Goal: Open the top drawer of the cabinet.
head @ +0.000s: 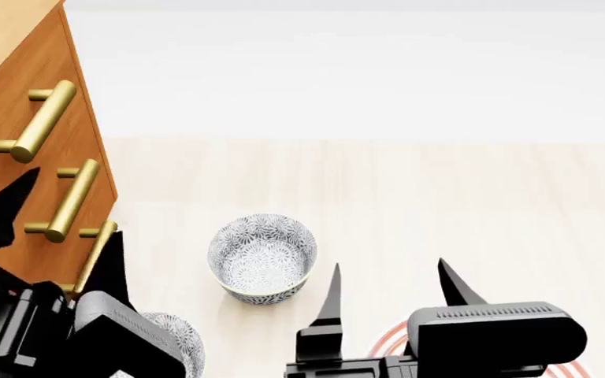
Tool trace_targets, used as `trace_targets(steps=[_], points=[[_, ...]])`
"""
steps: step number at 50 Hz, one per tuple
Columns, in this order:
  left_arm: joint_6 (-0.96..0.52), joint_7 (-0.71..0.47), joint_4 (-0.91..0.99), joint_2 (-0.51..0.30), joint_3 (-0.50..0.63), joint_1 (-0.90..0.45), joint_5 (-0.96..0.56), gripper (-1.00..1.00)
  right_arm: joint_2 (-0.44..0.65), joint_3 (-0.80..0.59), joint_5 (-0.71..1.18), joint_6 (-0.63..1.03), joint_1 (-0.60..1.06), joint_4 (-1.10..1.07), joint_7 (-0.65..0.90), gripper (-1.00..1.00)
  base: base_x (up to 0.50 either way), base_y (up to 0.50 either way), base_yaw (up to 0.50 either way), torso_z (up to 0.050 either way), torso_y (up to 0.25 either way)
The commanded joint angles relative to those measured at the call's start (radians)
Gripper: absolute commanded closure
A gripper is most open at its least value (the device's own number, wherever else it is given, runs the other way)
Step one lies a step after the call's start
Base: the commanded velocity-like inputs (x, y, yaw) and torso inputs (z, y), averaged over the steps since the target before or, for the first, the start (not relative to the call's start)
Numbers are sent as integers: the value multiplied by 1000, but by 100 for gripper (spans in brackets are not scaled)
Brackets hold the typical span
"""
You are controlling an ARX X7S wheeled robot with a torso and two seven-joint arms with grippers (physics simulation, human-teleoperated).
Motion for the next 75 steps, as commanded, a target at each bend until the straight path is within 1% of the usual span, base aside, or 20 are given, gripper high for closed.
trace_targets(steps=[1,8,12,13,15,18,23,34,45,51,55,59,68,73,75], points=[[29,25,-89,-19,89,-72,90,-100,-14,15,-18,-17,-6,12,-19,-100,0,0,0,0,0],[76,55,-157,-4,56,-109,52,-100,-14,3,-28,-33,-4,32,-23,-100,0,0,0,0,0],[123,62,-248,14,37,-133,30,-100,-12,2,-32,-45,-10,41,-26,-100,0,0,0,0,0],[157,61,-296,23,29,-142,19,-100,-11,6,-29,-44,-9,42,-25,-100,0,0,0,0,0],[179,59,-362,39,30,-154,17,-100,-10,8,-29,-48,-12,44,-25,-100,0,0,0,0,0],[198,63,-408,50,32,-163,13,-100,-9,9,-28,-47,-12,43,-24,-100,0,0,0,0,0],[186,86,-436,61,49,-181,18,-100,-5,12,-26,-49,-14,43,-21,-100,0,0,0,0,0],[168,74,-514,77,86,-210,65,-100,2,14,-22,-52,-15,40,-18,-100,0,0,0,0,0],[192,63,-612,88,75,-229,63,-100,10,22,-12,-54,-18,33,-16,-100,0,0,0,0,0],[186,67,-613,85,71,-235,63,-100,9,17,-15,-65,-20,43,-17,-100,0,0,0,0,0],[196,55,-635,88,65,-227,60,-100,14,22,-4,-47,-13,26,-10,-100,0,0,0,0,0],[218,38,-684,96,65,-221,60,-100,15,18,-10,-62,-22,37,-13,-100,0,0,0,0,0],[235,32,-725,111,64,-221,57,-100,16,11,-12,-67,-23,38,-9,-100,0,0,0,0,0],[265,27,-795,132,76,-238,65,-100,18,9,-13,-69,-27,38,-6,-100,0,0,0,0,0],[271,24,-838,146,99,-258,88,-100,19,8,-15,-76,-31,44,-8,-100,0,0,0,0,0]])
